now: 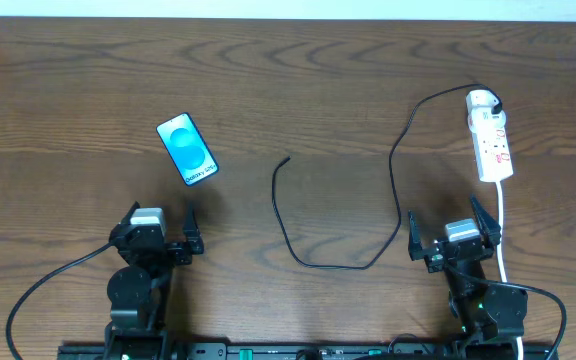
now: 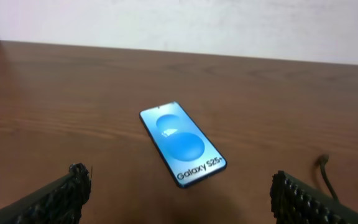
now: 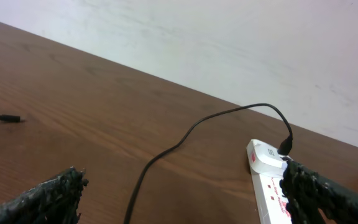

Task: Plug charger to phone and switch on socket

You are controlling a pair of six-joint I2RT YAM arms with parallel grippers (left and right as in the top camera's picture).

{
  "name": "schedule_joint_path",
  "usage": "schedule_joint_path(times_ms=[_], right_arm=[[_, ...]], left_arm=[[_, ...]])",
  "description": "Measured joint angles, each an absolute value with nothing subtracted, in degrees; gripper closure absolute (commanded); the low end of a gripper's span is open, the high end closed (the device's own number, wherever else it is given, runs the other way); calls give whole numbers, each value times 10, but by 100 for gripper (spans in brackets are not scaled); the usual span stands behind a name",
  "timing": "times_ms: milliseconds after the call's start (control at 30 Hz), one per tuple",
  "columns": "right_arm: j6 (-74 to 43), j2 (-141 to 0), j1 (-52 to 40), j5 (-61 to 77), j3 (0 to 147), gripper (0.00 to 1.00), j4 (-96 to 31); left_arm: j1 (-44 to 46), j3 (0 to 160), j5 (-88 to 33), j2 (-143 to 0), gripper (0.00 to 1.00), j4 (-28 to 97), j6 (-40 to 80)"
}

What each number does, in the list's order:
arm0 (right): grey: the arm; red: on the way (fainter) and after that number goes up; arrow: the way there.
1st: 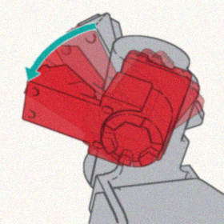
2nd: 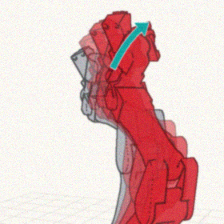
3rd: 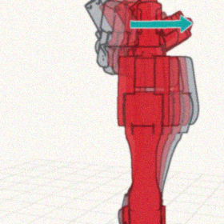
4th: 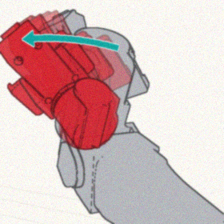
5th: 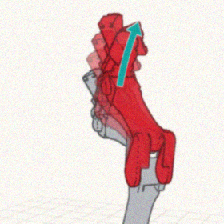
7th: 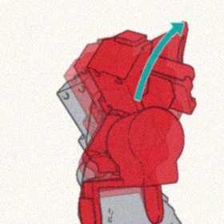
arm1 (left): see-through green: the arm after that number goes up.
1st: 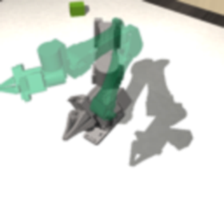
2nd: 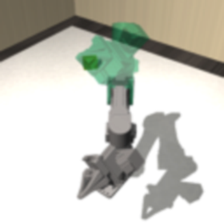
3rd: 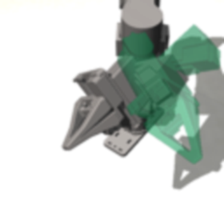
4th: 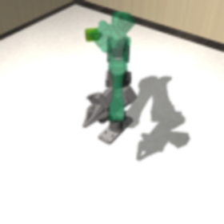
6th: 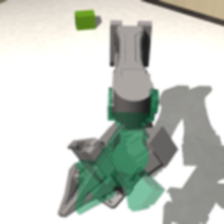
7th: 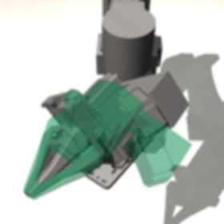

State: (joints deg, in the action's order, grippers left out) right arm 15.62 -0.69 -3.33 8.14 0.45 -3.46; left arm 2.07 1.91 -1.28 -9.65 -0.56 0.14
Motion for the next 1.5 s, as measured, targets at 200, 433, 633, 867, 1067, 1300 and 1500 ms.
schedule_joint_path(times_ms=[200,433,633,867,1067,1300,1500], right_arm=[[156,-7,-33,81,4,1,-35],[156,-7,-33,81,4,1,-35],[156,-7,-33,81,4,1,-35],[156,-7,-33,81,4,1,-35],[156,-7,-33,81,4,1,-35],[156,-7,-33,81,4,1,-35],[156,-7,-33,81,4,1,-35]], left_arm=[[21,19,-13,-96,6,9,1],[21,19,-11,-96,6,27,1],[21,26,-12,-97,6,49,1],[21,34,-12,-97,6,70,1],[21,34,-12,-97,6,70,1],[21,34,-12,-97,6,68,1],[21,33,-11,-97,6,62,1]])
